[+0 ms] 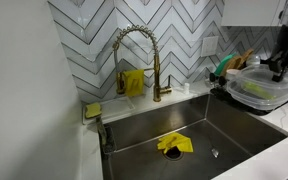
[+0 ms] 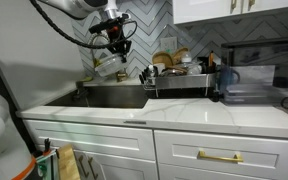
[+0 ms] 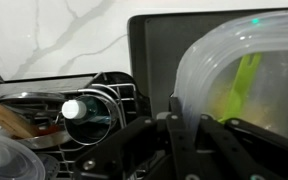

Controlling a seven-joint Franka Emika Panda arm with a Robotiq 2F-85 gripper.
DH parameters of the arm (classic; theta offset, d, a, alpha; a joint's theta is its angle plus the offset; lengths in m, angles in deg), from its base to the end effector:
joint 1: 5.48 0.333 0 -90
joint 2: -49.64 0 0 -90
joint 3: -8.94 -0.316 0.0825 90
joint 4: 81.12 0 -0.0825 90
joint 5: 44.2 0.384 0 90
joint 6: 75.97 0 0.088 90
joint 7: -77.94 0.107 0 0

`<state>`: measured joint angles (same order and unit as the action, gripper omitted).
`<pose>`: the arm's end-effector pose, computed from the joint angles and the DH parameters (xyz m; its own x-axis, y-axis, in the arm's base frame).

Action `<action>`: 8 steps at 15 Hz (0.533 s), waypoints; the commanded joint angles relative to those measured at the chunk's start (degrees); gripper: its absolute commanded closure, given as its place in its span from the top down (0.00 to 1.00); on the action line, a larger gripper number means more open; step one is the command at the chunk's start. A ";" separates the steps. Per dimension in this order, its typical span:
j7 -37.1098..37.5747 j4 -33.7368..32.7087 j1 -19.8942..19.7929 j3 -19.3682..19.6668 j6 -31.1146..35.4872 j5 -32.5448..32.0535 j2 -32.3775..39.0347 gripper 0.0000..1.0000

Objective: Remove the lunchbox from the sink,put it on the counter, remove the lunchbox from the drying rack, put it on the counter, put the lunchbox on the left in the lunchbox on the right and then put them in the sink

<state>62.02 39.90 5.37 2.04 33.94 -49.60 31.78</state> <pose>0.4526 0.1436 0.5555 0.8136 0.5768 0.0732 0.5622 -0.8125 0.1542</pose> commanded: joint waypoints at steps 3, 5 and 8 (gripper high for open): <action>-0.02 -0.13 -0.51 0.14 -0.14 0.04 -0.40 0.07; -0.02 -0.12 -0.50 0.14 -0.14 0.04 -0.61 0.02; -4.44 1.08 2.31 -0.79 1.22 3.94 2.05 0.02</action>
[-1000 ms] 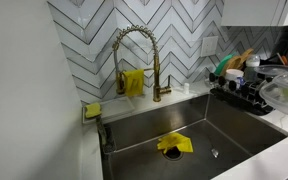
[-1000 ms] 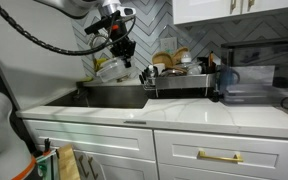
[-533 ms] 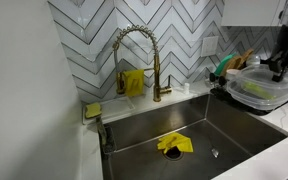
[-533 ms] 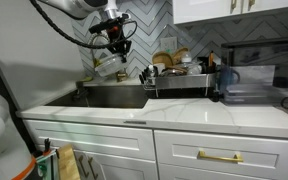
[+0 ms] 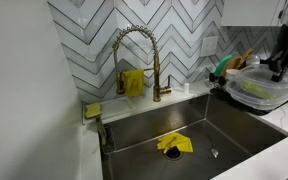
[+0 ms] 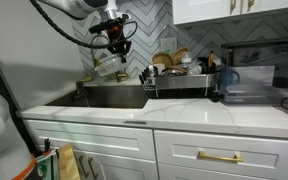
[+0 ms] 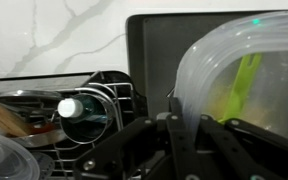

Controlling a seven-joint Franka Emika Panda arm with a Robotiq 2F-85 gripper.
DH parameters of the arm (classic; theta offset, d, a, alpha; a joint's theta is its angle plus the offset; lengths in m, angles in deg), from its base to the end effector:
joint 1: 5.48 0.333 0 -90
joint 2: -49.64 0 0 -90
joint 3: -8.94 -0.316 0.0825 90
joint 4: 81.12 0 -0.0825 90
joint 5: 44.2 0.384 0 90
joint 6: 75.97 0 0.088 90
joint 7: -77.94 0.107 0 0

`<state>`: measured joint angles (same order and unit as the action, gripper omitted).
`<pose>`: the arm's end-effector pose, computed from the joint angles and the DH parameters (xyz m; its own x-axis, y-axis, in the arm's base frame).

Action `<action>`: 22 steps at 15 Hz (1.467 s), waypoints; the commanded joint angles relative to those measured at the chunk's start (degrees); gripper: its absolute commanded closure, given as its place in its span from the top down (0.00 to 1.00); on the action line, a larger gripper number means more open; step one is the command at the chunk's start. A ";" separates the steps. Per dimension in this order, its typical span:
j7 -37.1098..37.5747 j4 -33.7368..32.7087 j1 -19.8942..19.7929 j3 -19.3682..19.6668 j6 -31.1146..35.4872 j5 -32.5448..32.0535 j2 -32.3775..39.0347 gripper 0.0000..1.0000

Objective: Remove the lunchbox from the sink,put it on the counter, remove the lunchbox from the drying rack, put it on the counter, put the lunchbox on the left in the lunchbox on the right and then put them in the sink

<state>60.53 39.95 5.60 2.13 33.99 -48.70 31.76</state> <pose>0.4518 0.1457 0.5552 0.7996 0.5959 0.0749 0.5830 -0.8001 0.1415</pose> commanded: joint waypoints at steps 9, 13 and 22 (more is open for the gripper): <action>-2.29 4.09 4.86 -5.60 4.62 6.72 8.71 0.07; -2.85 4.25 4.84 -5.79 6.69 6.89 11.05 0.07; -1.81 2.47 3.54 -5.93 21.64 2.76 22.77 0.02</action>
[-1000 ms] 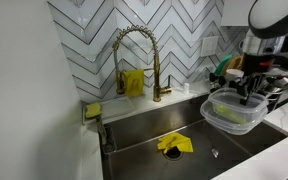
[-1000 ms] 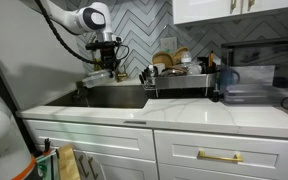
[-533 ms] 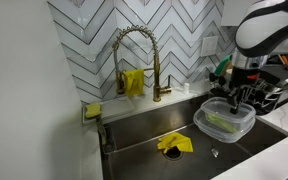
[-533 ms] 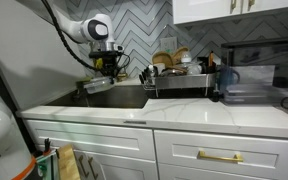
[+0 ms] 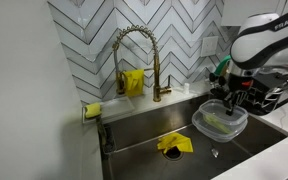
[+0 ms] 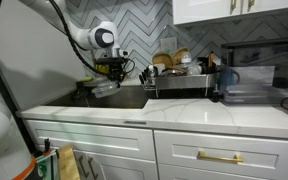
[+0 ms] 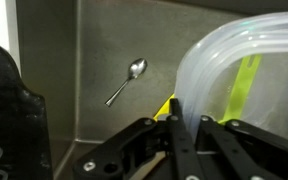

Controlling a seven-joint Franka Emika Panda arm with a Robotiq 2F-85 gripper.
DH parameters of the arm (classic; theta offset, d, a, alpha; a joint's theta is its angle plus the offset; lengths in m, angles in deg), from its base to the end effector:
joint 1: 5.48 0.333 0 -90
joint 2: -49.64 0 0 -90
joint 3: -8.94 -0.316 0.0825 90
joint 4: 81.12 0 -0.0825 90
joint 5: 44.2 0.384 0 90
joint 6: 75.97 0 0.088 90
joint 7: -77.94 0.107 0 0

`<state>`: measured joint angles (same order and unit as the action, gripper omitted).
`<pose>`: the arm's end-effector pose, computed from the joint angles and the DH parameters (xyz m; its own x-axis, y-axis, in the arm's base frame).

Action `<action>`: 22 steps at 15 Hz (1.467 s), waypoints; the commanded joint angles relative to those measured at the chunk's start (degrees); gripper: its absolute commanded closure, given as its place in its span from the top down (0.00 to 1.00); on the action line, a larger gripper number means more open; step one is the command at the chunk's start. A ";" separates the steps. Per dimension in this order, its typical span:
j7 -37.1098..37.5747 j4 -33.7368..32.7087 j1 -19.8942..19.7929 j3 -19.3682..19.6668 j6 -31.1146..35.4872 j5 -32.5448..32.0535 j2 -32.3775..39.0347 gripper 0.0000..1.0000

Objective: Remove the lunchbox from the sink,put it on the counter, remove the lunchbox from the drying rack, put it on the counter, put the lunchbox on the left in the lunchbox on the right and then put them in the sink

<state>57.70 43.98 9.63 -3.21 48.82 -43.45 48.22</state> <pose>0.4708 0.2435 0.4011 0.6809 0.7321 0.0196 0.7323 -0.6810 0.0012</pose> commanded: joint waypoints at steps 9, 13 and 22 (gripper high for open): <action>2.30 -12.19 0.26 -1.82 13.83 -4.01 25.02 0.02; 2.52 -11.48 -0.42 -2.39 15.01 -3.82 24.93 0.07; 5.94 -16.77 1.43 -2.97 14.51 -3.61 31.54 0.02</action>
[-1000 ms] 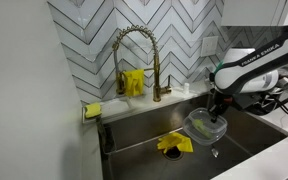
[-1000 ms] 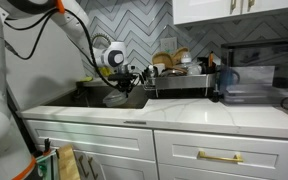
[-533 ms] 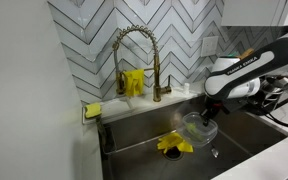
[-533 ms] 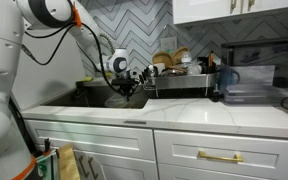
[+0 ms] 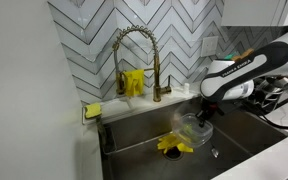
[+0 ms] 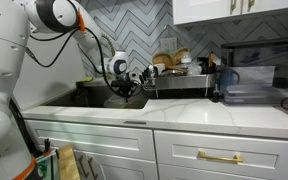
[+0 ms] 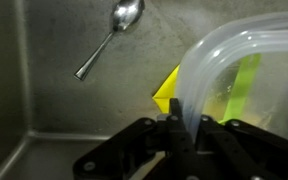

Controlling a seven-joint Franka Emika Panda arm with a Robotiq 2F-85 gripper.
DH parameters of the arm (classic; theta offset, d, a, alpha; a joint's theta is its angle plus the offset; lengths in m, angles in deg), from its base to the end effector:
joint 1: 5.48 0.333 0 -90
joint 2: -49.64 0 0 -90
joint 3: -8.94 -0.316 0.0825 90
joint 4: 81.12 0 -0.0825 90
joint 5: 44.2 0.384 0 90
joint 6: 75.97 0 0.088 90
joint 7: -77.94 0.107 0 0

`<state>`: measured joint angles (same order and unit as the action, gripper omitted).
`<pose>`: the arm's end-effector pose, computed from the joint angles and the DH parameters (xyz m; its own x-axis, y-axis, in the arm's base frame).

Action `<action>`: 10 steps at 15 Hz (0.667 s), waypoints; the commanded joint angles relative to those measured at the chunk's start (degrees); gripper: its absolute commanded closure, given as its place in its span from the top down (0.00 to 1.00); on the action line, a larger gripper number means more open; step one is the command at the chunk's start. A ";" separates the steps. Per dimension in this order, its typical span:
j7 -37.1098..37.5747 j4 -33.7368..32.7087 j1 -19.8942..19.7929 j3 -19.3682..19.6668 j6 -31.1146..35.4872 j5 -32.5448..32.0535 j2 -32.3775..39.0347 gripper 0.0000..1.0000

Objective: Remove the lunchbox from the sink,put it on the counter, remove the lunchbox from the drying rack, put it on the counter, put the lunchbox on the left in the lunchbox on the right and then put them in the sink

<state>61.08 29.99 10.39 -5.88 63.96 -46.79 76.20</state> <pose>0.5439 0.3139 0.2559 0.6714 0.7370 0.0777 0.7411 -0.6684 -0.0638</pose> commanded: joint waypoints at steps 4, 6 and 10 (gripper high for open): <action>4.81 -4.98 1.66 0.59 -0.60 -1.22 7.37 0.02; 4.51 -6.23 1.58 0.21 -0.36 -0.94 9.16 0.02; 6.18 -8.44 2.04 0.65 -0.84 -1.05 11.73 0.02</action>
<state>64.97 23.99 11.45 -5.88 63.98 -46.98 85.67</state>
